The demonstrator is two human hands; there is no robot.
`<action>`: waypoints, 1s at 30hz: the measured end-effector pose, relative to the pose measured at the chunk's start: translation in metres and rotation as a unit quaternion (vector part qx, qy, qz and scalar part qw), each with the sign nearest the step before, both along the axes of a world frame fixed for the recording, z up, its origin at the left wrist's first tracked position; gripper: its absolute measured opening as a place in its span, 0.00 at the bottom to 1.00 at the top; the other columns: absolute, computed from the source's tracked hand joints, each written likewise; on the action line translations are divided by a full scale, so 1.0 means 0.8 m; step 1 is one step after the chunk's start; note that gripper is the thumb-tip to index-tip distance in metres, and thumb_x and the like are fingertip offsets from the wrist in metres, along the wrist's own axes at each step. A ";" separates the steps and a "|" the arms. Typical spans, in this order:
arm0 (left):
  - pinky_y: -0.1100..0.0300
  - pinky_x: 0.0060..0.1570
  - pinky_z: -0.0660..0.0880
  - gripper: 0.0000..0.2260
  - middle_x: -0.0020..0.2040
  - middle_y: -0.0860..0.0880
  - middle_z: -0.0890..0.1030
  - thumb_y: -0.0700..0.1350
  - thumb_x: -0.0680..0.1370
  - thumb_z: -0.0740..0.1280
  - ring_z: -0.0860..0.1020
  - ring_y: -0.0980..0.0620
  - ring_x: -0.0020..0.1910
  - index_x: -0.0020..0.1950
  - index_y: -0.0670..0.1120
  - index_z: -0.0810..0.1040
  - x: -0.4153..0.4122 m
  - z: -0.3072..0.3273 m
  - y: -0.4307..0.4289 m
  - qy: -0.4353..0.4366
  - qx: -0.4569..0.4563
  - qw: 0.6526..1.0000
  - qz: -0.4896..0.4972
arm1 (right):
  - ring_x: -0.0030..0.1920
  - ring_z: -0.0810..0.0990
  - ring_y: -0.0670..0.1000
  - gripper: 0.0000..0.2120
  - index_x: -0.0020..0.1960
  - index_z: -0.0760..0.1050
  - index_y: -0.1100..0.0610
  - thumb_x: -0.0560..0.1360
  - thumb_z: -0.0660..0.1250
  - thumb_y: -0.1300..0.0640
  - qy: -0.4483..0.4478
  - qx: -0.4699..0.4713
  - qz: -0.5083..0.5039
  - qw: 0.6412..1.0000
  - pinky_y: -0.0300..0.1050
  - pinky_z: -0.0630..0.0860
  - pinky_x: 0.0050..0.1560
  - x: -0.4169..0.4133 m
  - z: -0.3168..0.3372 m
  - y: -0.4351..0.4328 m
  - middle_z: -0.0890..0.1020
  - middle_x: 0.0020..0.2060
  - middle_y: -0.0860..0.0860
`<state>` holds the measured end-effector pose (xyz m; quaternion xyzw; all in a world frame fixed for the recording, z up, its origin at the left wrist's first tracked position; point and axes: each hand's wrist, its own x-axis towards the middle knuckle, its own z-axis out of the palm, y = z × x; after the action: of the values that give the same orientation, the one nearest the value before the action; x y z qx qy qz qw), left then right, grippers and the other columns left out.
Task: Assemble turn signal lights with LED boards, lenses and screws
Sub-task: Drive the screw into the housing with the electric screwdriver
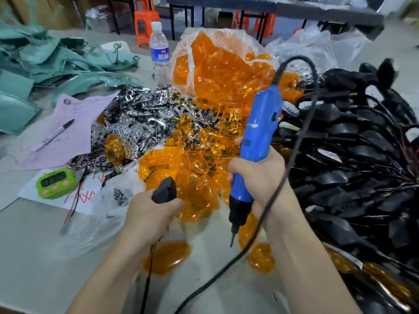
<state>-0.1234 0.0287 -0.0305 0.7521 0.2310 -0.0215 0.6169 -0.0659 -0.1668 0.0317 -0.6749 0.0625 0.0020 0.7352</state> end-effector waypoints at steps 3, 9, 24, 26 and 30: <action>0.59 0.25 0.66 0.07 0.27 0.45 0.73 0.36 0.72 0.75 0.68 0.49 0.23 0.42 0.39 0.77 0.001 -0.007 0.007 0.007 -0.005 1.000 -0.007 | 0.33 0.72 0.56 0.16 0.48 0.75 0.56 0.60 0.71 0.62 0.005 -0.089 -0.025 0.996 0.52 0.74 0.35 0.001 -0.005 0.002 0.72 0.34 0.56; 0.57 0.27 0.64 0.12 0.28 0.46 0.71 0.43 0.64 0.76 0.66 0.49 0.25 0.41 0.40 0.77 -0.002 -0.002 -0.011 -0.009 -0.016 1.000 -0.020 | 0.29 0.74 0.55 0.18 0.49 0.76 0.52 0.62 0.69 0.67 -0.045 0.067 -0.023 0.996 0.46 0.74 0.31 -0.003 -0.003 0.010 0.74 0.30 0.56; 0.57 0.28 0.64 0.09 0.25 0.56 0.71 0.47 0.68 0.77 0.68 0.54 0.25 0.36 0.49 0.78 -0.014 -0.009 -0.041 -0.030 0.049 0.997 -0.043 | 0.29 0.76 0.54 0.13 0.51 0.69 0.57 0.71 0.63 0.72 -0.142 0.349 -0.056 0.925 0.48 0.77 0.37 0.002 0.011 0.010 0.73 0.30 0.53; 0.57 0.29 0.65 0.08 0.25 0.55 0.71 0.45 0.71 0.77 0.69 0.53 0.26 0.38 0.48 0.79 -0.013 -0.010 -0.041 -0.028 0.049 0.997 -0.051 | 0.30 0.76 0.55 0.14 0.53 0.69 0.58 0.72 0.63 0.71 -0.156 0.323 -0.054 0.932 0.49 0.77 0.38 0.000 0.010 0.013 0.73 0.30 0.53; 0.53 0.31 0.66 0.08 0.26 0.55 0.70 0.43 0.72 0.76 0.68 0.50 0.28 0.37 0.48 0.77 -0.013 -0.010 -0.044 -0.018 0.043 0.997 -0.057 | 0.32 0.77 0.55 0.16 0.56 0.71 0.58 0.72 0.64 0.71 -0.179 0.271 -0.062 0.944 0.52 0.78 0.41 -0.004 0.007 0.018 0.75 0.30 0.53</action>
<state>-0.1336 -0.0063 -0.0381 0.7899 0.1774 -0.0327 0.5861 -0.0693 -0.1526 0.0376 -0.4338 -0.0313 -0.1480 0.8882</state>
